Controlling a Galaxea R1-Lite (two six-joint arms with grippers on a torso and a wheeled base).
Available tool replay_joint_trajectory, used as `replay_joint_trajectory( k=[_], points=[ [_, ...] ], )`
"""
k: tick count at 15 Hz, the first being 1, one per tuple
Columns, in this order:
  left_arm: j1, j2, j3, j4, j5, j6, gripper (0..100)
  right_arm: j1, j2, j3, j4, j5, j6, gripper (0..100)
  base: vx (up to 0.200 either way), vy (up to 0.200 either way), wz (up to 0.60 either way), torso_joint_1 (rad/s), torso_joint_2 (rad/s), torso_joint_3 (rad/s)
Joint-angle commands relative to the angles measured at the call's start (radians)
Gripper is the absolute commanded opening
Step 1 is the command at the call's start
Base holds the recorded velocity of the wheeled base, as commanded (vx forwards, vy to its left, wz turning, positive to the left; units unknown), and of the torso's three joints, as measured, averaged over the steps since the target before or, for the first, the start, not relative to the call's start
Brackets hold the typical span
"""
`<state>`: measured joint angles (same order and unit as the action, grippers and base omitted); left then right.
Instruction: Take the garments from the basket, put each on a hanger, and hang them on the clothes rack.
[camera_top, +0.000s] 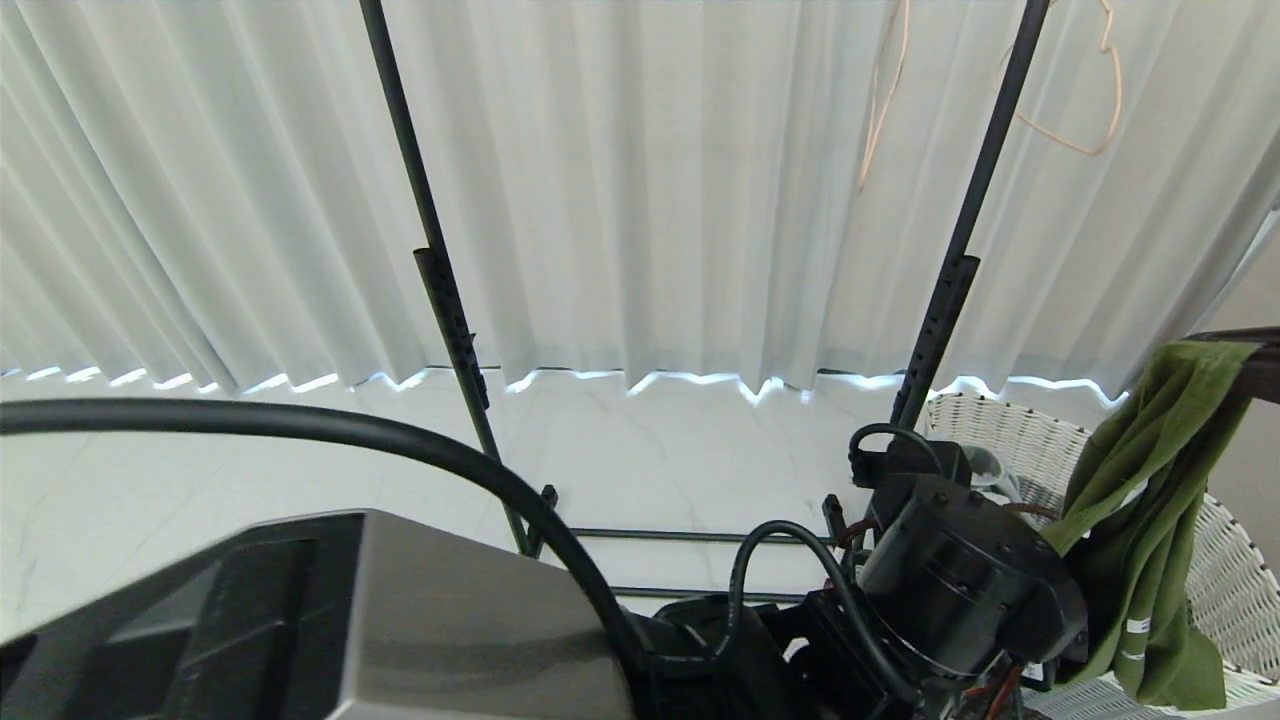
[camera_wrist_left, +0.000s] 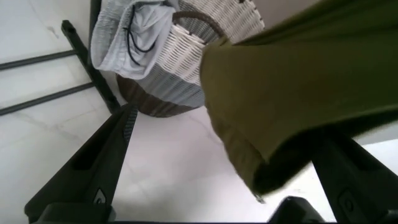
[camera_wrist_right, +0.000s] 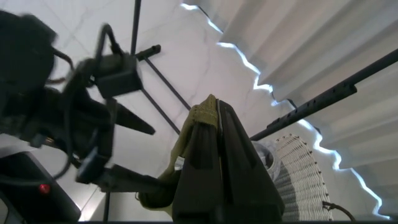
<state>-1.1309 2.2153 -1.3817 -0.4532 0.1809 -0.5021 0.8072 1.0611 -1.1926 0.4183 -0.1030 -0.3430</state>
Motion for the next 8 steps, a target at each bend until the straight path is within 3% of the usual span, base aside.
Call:
replay_joint_trajectory(
  k=[1, 5, 6, 8],
  points=[
    [0.014, 0.061, -0.025, 0.001, 0.000, 0.028, 100, 0.006, -0.016, 0.010, -0.001, 0.002, -0.001, 0, 0.000, 0.000, 0.00, 0.000, 0.00, 0.000],
    [0.046, 0.087, -0.025, 0.001, 0.000, 0.106, 100, 0.006, -0.050, 0.030, 0.002, 0.002, 0.001, 0, 0.000, 0.000, 0.00, 0.000, 0.00, 0.000],
    [0.048, 0.087, -0.022, 0.001, 0.000, 0.116, 0, 0.006, -0.050, 0.030, 0.002, 0.002, 0.001, 0, 0.000, 0.000, 0.00, 0.000, 0.00, 0.000],
    [0.048, 0.086, -0.020, 0.001, 0.000, 0.120, 0, 0.006, -0.050, 0.030, 0.002, 0.002, 0.001, 0, 0.000, 0.000, 0.00, 0.000, 0.00, 0.000]
  ],
)
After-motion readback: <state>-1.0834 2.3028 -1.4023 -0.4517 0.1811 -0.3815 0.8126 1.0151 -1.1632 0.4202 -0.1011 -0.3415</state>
